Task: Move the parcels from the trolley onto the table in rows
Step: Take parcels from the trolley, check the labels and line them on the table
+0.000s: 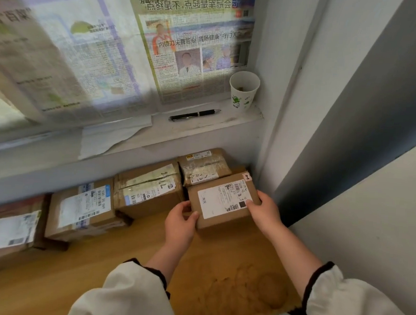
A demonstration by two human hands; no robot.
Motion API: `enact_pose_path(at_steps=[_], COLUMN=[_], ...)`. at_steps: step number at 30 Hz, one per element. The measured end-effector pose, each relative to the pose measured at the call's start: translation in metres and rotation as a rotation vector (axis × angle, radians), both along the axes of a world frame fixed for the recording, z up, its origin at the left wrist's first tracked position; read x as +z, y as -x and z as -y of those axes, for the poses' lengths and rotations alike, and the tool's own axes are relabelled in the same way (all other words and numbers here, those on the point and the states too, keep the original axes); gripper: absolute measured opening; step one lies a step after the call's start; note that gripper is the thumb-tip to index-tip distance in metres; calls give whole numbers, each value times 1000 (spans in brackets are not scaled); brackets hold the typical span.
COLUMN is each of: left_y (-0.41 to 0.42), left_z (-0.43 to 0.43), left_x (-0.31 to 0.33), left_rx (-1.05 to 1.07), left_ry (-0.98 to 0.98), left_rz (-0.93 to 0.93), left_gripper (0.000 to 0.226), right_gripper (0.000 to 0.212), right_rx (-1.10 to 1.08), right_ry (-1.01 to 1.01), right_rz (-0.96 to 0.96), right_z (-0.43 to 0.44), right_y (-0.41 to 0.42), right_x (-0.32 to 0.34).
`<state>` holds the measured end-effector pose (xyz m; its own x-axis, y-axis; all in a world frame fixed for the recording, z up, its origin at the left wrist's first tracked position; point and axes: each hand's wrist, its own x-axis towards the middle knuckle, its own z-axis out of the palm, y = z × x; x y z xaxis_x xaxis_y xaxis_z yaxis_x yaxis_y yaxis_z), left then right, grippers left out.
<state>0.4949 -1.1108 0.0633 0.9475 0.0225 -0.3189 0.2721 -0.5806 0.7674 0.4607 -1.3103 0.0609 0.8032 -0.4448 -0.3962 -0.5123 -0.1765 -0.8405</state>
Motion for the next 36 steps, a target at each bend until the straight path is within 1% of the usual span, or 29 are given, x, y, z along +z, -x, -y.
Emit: enact_pose_path(at_steps=[3,8,20,24,26,27,29,31,33,34,35,36], left_y=[-1,-1,0,0,-1,-1,0,4,10,15,21,29], left_z=[-2,-7,-10,-12,-13,-14,-20,-35,-61,-80,-105,-134], left_x=[1,2,5,7,11,14,24,37,51,58,64,69], left_rx=[-6,9,24,25,27,33,56,57,11,-29,-69,-96], left_ry=[-11,-26,-31,-16,-1,15,55,89,98,46,-68,-228], left_rz=[11,18,6,-14,-32,-38,-20,22,66,102,152,215], left_gripper=[41,41,40,41,46,50,56,57,58,59,60,61], right_gripper=[36,37,38,37,40,45,58,61,60,60,61,62], right_rx=[67,110,69,96,124,120,93,133,257,336,426,525], right_ry=[63,95,103,115,139,179,325,495,607,678,761,843], right_rz=[-8,-31,-28,-52,-65,-55,30,168,274,307,328,338], right_z=[0,-5,-14,-12,-11,-12,-17,-29,-51,-67,-85,-107], right_y=[3,2,4,3,4,5,9,12,13,13,13,12], right_x=[2,3,1,3,9,14,29,49,68,77,84,89])
